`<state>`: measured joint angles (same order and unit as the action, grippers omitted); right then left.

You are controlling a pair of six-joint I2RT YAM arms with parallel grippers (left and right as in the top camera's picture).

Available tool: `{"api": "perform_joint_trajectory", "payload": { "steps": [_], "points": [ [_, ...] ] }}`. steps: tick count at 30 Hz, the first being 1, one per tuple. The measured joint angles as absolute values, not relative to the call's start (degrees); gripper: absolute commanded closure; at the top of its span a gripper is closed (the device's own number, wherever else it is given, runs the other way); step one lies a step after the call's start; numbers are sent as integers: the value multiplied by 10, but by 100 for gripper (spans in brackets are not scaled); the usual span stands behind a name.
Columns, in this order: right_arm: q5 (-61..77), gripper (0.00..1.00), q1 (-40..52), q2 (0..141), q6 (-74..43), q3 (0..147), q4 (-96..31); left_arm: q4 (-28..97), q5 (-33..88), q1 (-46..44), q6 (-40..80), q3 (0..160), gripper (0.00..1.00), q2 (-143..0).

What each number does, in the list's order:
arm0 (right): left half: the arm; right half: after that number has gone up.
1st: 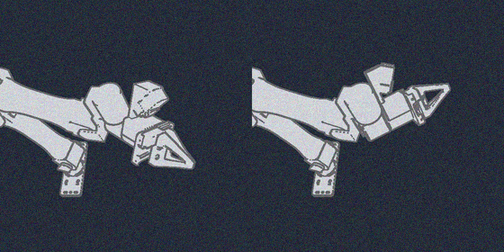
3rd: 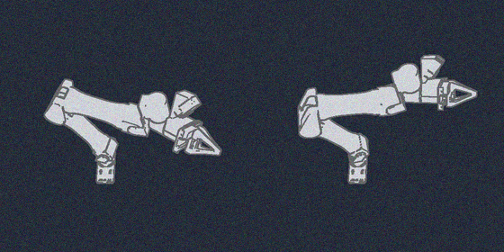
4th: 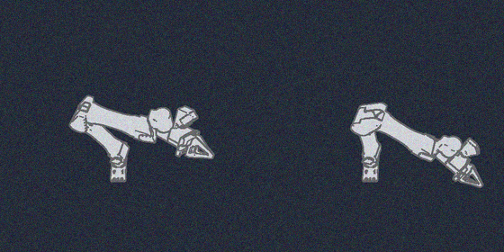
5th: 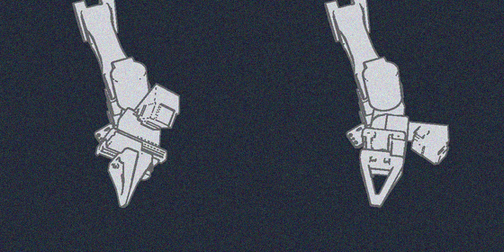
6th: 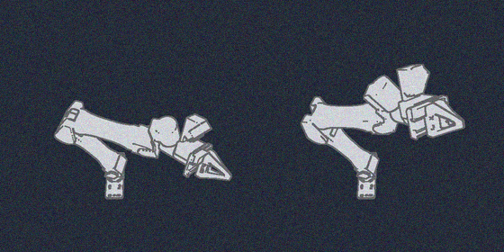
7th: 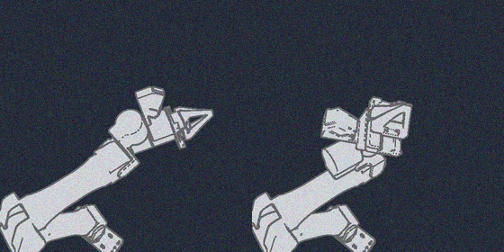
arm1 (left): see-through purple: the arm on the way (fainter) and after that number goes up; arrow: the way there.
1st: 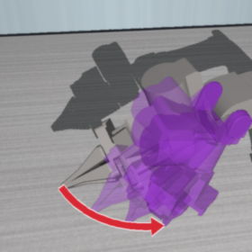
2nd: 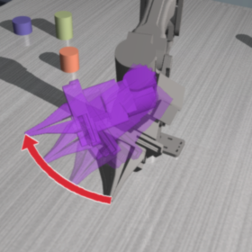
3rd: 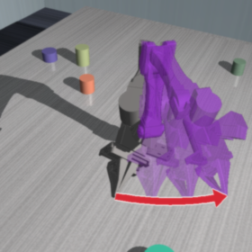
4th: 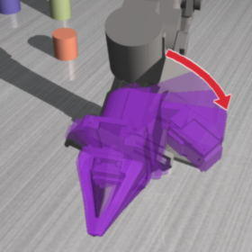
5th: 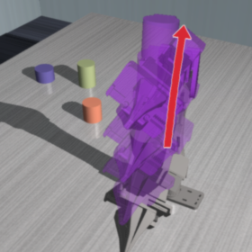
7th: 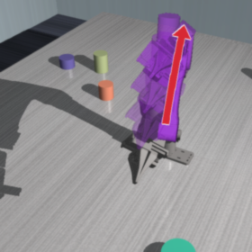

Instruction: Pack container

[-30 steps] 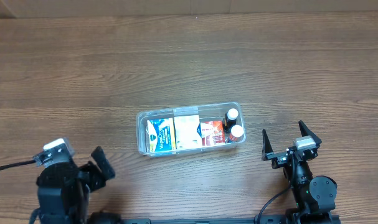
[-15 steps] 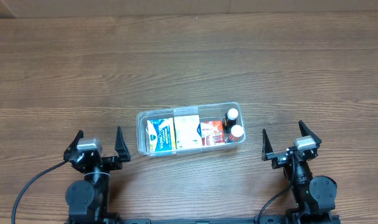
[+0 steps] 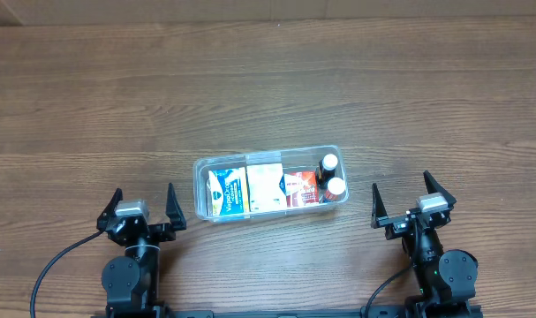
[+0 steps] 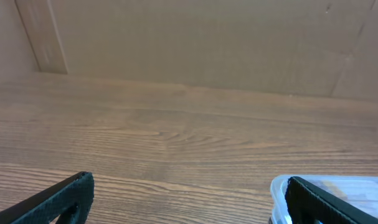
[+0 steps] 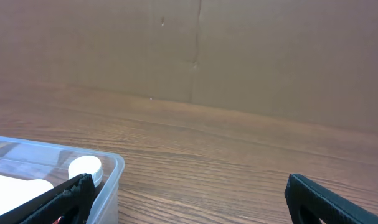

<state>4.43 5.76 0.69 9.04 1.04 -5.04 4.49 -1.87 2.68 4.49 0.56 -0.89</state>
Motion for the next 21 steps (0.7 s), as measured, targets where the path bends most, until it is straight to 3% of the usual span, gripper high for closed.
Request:
{"api": "perform_joint_trajectory", "payload": {
  "steps": [21],
  "points": [
    [44,0,58,7,91,10,-50,45,-15,27,45,6,0,-9]
  ]
}}
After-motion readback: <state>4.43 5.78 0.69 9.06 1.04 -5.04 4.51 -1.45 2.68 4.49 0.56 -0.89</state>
